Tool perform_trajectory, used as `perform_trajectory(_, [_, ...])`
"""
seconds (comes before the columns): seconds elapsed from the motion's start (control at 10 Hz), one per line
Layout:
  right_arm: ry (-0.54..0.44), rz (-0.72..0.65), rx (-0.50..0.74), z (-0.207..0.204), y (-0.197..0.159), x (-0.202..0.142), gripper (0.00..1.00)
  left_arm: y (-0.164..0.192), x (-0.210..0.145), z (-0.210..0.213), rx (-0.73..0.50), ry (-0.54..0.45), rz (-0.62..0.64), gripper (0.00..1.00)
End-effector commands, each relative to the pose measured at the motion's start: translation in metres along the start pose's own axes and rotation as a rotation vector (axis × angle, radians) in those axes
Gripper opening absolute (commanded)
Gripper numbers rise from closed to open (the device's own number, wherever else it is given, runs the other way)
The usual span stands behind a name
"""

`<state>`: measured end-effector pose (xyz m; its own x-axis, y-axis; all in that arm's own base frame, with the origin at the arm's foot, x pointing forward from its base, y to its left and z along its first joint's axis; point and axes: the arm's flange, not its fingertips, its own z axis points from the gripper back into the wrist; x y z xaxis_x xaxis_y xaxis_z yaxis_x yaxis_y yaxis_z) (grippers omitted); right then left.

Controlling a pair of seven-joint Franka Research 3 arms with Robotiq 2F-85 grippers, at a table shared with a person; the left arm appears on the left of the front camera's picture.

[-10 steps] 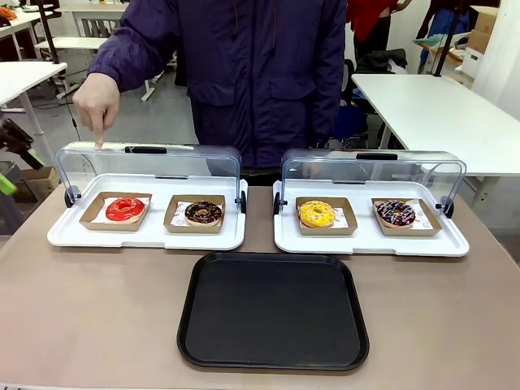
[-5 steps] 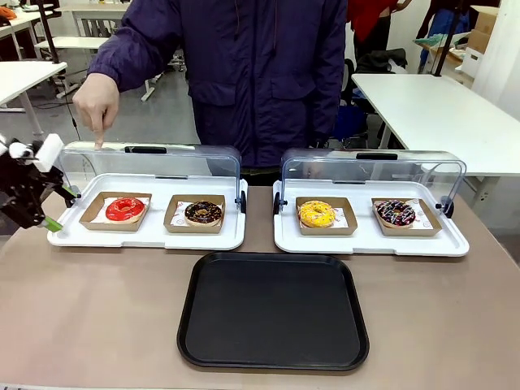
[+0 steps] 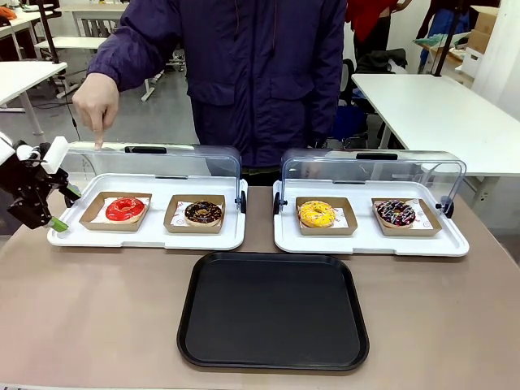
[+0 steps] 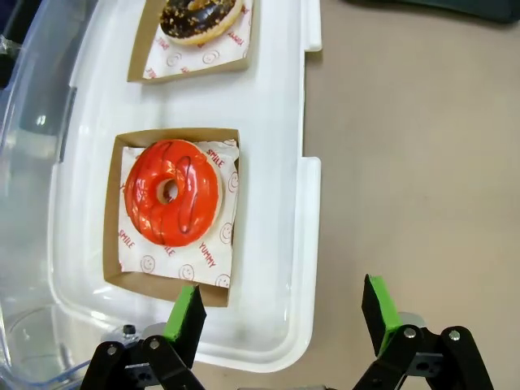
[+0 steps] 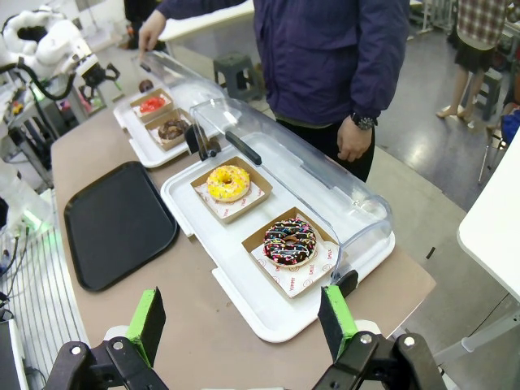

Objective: Move the first donut from the left to the tray.
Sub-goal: Pick up the Paper togo box containing the Donut indicated by the person and place it on the Handle tray.

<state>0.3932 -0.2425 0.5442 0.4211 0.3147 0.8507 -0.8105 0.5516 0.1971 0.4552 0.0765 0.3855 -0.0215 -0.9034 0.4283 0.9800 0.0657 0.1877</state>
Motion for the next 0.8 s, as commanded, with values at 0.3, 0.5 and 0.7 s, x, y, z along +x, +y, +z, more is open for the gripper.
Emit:
perform_trajectory(0.3, [-0.022,0.022,0.004,0.0,-0.001,0.002,1.0,0.013,0.017,-0.032,0.024,0.119,-0.078,1.0])
perform_trajectory(0.5, [-0.022,0.022,0.004,0.0,-0.001,0.002,1.0,0.025,0.009,-0.047,0.018,0.176,-0.073,1.0])
perform_trajectory(0.7, [-0.022,0.022,0.004,0.0,-0.001,0.002,1.0,0.033,0.008,-0.055,0.026,0.215,-0.083,1.0])
